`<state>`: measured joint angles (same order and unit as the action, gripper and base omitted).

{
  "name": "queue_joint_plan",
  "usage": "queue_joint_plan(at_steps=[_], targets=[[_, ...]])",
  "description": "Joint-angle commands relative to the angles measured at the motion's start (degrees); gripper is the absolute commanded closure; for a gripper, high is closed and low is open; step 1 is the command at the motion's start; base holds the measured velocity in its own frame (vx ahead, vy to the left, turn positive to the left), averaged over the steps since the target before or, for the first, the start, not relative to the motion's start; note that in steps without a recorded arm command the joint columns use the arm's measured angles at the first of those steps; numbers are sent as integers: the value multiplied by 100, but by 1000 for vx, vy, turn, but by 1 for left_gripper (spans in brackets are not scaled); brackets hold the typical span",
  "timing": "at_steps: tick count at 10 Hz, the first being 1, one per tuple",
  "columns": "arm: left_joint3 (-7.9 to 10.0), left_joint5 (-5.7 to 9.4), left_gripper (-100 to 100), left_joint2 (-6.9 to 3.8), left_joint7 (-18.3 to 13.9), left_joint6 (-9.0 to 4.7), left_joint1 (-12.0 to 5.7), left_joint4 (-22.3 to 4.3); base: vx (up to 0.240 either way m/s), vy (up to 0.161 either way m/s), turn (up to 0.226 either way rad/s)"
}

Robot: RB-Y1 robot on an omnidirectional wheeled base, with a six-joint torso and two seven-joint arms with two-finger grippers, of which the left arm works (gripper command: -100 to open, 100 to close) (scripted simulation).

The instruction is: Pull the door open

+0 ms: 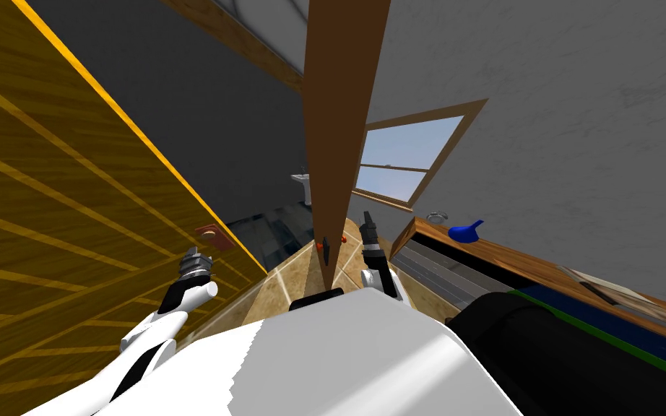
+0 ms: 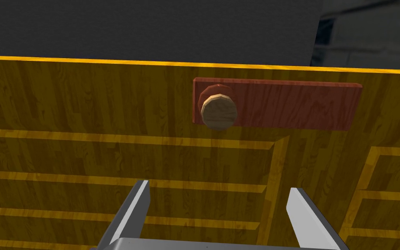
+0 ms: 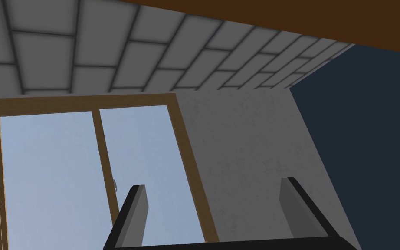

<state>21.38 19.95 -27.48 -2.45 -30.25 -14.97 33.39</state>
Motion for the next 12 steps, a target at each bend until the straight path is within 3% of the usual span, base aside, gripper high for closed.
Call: queue_joint_plan(at_steps=[1,12], targets=[[0,0,-100,0,0,0,0,1,2,11,-26],[62,31,-100,-16,26,22,3,-37,1,4,-10]])
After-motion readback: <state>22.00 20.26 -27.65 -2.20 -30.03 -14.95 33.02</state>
